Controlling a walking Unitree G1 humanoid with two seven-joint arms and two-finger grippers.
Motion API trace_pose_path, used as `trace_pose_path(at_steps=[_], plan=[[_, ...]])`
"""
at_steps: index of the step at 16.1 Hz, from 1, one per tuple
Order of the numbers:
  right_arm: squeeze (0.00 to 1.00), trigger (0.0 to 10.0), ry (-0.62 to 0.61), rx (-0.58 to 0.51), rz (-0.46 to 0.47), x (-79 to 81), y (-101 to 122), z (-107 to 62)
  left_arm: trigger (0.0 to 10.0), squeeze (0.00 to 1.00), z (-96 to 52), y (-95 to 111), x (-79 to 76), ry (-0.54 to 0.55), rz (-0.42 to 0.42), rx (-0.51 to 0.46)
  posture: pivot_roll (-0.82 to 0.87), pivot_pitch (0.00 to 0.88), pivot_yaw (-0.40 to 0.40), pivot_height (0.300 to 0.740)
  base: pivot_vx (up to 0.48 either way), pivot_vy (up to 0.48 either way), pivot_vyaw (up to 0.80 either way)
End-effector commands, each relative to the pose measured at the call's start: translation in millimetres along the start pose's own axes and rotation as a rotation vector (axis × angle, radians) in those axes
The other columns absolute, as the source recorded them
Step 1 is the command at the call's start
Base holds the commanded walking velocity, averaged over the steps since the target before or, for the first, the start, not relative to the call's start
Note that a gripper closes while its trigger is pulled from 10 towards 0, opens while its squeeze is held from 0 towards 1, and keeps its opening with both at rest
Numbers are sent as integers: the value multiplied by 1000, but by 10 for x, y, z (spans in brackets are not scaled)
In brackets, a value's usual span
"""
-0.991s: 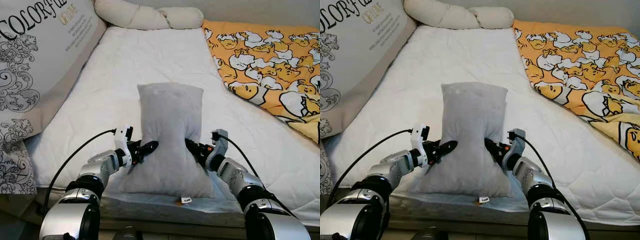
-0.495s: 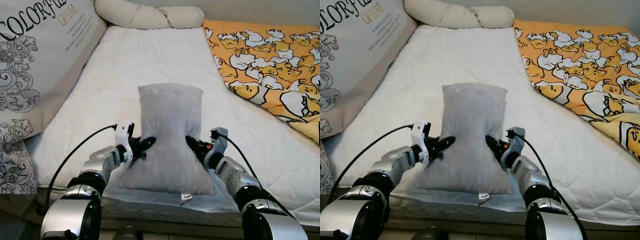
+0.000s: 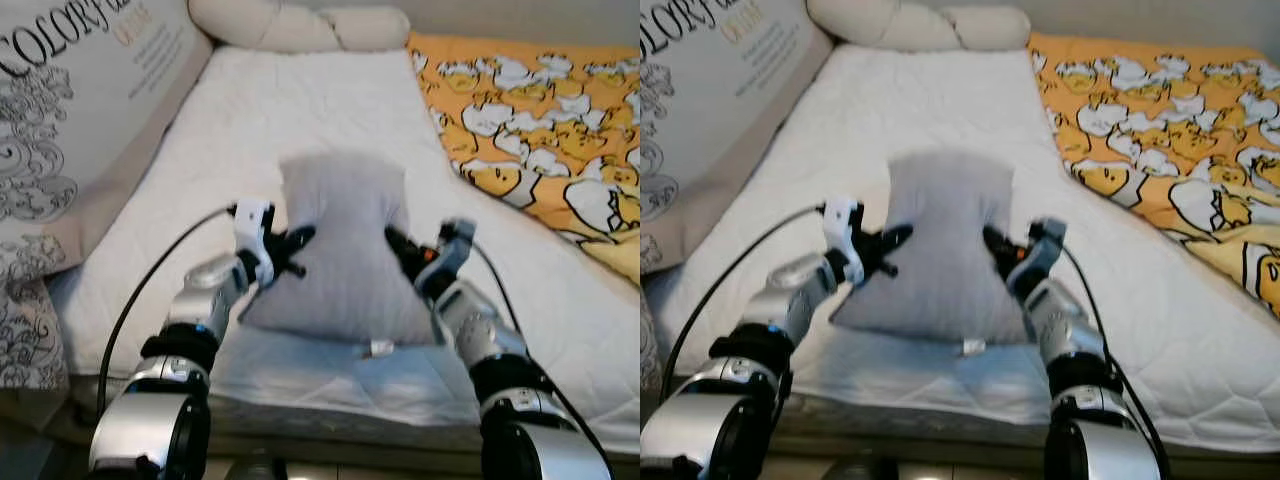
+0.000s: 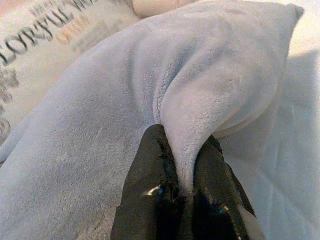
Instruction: Clean up the room
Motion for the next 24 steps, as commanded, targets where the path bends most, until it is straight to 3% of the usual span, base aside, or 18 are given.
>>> trace_pose_path(at_steps=[1,3,5,6,9,18,24], plan=[[0,0,46,-48,-15,129,119,44,0,0,55,96,-118,-40,41,-32,64,0,7,740,0,0,0],[0,0,67,-74,-10,182,160,4,0,0,34,136,-172,-46,54,-53,75,0,-2,740,0,0,0],[0,0,53,-103,-33,202,193,-36,0,0,6,148,-169,8,137,-56,80,0,-10,740,0,0,0],[0,10000,25,-115,-62,201,200,-61,10000,0,-11,179,-162,48,197,-66,79,0,-11,740,0,0,0],[0,10000,8,-119,-105,255,190,-128,10000,0,-59,314,-180,87,228,-127,72,0,-4,740,0,0,0],[0,10000,-20,-115,-83,293,169,-140,10000,0,-61,360,-166,106,283,-93,90,0,5,740,0,261,0],[0,10000,-23,-88,-63,323,92,-141,10000,0,-53,371,-188,108,305,-85,106,0,-12,740,0,375,-354]])
Point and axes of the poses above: a point about 5 cm out from each wrist's last joint towards the gripper, its own z axis pointing out of the wrist towards the gripper, its own y axis along the axis of the wrist's last joint, x = y × z, the point moved 1 cm from there along z, pointing out of the wrist towards the gripper
